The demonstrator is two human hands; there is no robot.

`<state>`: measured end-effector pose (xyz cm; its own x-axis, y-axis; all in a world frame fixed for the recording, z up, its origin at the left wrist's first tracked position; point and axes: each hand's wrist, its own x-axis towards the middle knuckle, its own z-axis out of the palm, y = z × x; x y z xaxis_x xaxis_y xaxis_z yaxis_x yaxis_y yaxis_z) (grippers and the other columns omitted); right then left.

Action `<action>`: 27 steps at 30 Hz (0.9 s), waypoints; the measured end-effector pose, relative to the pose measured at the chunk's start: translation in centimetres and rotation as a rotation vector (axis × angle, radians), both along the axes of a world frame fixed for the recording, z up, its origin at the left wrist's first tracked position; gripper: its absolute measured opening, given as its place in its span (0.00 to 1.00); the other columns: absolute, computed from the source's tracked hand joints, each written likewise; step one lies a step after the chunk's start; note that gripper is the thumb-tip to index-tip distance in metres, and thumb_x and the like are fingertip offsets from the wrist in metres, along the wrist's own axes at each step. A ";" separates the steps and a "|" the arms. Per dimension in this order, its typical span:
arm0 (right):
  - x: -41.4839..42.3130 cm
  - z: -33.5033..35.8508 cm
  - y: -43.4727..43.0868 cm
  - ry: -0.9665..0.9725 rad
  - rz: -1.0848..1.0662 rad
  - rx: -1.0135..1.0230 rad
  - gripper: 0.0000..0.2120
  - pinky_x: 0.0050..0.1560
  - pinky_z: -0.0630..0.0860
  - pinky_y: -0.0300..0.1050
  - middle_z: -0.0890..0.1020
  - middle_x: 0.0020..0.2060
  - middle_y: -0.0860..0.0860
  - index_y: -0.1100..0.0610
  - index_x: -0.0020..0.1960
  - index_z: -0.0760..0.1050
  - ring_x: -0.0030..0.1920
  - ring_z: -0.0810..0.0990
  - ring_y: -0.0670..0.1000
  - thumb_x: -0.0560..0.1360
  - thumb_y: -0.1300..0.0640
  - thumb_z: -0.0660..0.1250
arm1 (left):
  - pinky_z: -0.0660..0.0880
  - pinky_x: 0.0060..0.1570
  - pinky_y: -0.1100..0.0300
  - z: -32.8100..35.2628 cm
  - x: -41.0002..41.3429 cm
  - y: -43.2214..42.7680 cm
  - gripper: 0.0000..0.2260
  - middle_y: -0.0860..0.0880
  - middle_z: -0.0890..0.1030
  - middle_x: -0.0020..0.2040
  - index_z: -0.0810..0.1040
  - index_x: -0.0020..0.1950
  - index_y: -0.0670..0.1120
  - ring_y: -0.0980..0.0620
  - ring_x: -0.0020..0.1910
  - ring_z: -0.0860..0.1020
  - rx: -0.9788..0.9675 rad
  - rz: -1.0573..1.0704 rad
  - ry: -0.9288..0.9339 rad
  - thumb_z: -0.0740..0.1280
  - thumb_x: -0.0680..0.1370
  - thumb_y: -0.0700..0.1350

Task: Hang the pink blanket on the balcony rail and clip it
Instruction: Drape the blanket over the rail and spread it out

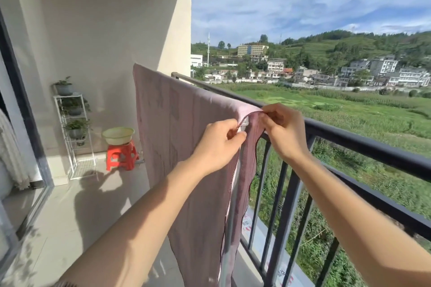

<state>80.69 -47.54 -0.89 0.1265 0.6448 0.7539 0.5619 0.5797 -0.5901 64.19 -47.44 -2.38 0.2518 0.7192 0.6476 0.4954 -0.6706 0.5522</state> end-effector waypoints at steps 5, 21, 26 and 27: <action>-0.2 -4.6 -0.3 -0.084 0.102 -0.253 0.05 0.35 0.72 0.39 0.81 0.36 0.51 0.55 0.45 0.75 0.33 0.75 0.47 0.69 0.60 0.68 | 0.69 0.34 0.56 -2.9 -0.6 0.1 0.12 0.52 0.76 0.33 0.68 0.35 0.49 0.50 0.35 0.75 -0.025 0.170 0.159 0.67 0.70 0.55; -1.6 -15.6 -0.3 -0.275 0.145 -0.938 0.10 0.40 0.81 0.48 0.85 0.32 0.55 0.68 0.38 0.80 0.36 0.85 0.53 0.72 0.63 0.63 | 0.64 0.31 0.58 -13.1 -0.6 0.3 0.19 0.49 0.67 0.27 0.63 0.26 0.45 0.44 0.30 0.68 -0.367 0.163 0.487 0.62 0.75 0.49; -1.2 -15.6 -1.4 -0.245 0.005 -0.979 0.21 0.18 0.60 0.31 0.71 0.14 0.50 0.55 0.22 0.64 0.30 0.83 0.56 0.71 0.63 0.67 | 0.63 0.30 0.58 -12.4 -1.4 0.7 0.19 0.48 0.66 0.26 0.61 0.26 0.45 0.50 0.26 0.64 -0.366 -0.017 0.459 0.64 0.74 0.47; -1.2 -15.7 -1.7 -0.241 -0.016 -0.987 0.21 0.17 0.58 0.31 0.71 0.15 0.52 0.55 0.23 0.63 0.33 0.85 0.57 0.71 0.62 0.67 | 0.62 0.30 0.58 -12.3 -1.6 0.8 0.19 0.48 0.65 0.26 0.61 0.26 0.45 0.50 0.26 0.64 -0.355 -0.038 0.456 0.64 0.73 0.47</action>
